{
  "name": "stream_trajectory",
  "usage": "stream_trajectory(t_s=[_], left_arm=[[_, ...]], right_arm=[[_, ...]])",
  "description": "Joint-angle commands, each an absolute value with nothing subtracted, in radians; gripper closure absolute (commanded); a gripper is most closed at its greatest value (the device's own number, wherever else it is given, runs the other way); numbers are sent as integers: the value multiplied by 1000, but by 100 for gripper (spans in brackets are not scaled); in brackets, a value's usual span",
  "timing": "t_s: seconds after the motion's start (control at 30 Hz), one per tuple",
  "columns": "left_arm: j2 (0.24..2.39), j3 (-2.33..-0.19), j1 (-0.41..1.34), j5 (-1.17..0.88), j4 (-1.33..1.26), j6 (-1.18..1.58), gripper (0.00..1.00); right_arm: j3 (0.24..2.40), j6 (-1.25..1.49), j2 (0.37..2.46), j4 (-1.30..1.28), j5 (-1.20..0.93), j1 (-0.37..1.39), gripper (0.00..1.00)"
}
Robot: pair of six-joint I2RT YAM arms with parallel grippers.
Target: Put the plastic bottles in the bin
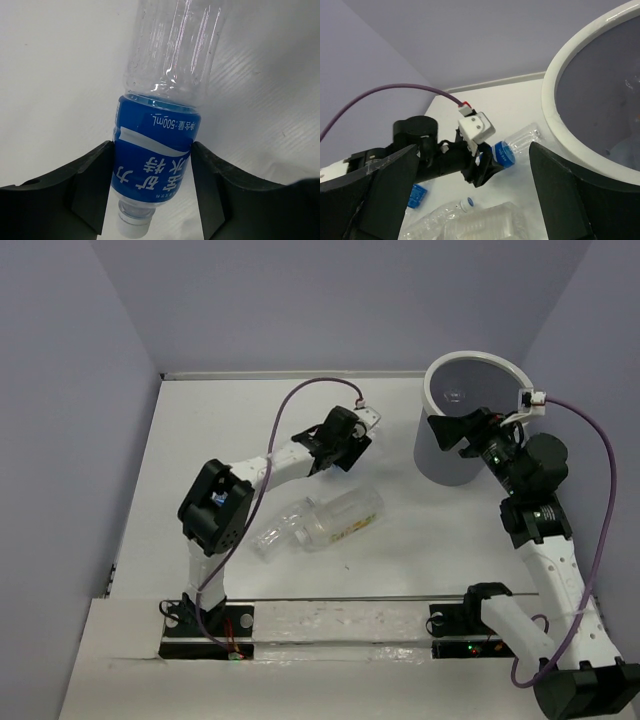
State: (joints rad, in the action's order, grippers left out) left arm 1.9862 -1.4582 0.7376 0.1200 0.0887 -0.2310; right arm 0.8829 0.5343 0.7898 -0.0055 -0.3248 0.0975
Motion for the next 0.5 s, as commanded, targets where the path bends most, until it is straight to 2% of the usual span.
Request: stream_trajectory(t_s=[0.0,0.23,0.47], left_arm=[[1708,-1410,730,101,-57,-60,74],[1453,-1110,736,-171,-326,175,74],[1358,-1012,791,-278,-423,245,74]], right_arm=[[867,641,813,106,-370,92,4],[871,704,929,140,-391,188,0],[882,723,1022,261,-440,348,0]])
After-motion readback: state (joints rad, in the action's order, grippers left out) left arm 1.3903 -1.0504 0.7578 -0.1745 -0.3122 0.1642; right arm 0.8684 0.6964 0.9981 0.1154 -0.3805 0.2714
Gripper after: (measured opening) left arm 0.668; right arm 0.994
